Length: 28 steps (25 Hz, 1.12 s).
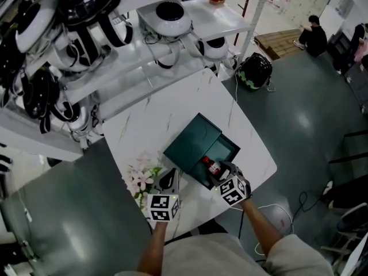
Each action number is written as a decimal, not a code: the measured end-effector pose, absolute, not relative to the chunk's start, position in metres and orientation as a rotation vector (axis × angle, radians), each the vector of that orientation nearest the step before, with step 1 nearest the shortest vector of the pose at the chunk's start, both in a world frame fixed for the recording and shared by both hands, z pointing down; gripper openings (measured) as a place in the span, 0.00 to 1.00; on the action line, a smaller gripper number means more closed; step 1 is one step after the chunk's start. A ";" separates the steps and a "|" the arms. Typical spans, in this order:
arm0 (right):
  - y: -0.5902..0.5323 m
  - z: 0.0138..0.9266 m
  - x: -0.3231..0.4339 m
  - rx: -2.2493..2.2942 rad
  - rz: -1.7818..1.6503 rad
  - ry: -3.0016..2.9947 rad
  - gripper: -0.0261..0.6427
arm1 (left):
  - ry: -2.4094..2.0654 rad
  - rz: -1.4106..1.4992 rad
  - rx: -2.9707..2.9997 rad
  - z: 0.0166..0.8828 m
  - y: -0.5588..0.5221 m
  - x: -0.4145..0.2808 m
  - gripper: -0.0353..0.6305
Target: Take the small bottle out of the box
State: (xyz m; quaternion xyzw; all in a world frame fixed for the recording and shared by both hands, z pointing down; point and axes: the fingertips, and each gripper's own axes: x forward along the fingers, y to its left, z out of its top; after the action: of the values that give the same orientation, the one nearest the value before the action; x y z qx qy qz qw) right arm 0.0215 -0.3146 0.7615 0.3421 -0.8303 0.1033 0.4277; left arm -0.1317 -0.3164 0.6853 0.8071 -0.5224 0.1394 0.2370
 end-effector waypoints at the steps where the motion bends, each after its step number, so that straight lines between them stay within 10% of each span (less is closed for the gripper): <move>1: -0.316 0.765 0.021 0.849 0.261 -2.065 0.46 | -1.431 0.382 2.213 0.685 -0.317 -0.131 0.08; 28: -0.326 0.819 0.018 0.719 0.407 -1.786 0.44 | -1.414 0.379 2.219 0.684 -0.320 -0.128 0.08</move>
State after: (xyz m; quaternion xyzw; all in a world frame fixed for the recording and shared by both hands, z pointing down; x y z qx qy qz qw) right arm 0.0176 -0.3260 0.8190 0.3043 -0.7557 0.1720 0.5538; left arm -0.1278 -0.3195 0.6838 0.8104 -0.5165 0.1384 0.2395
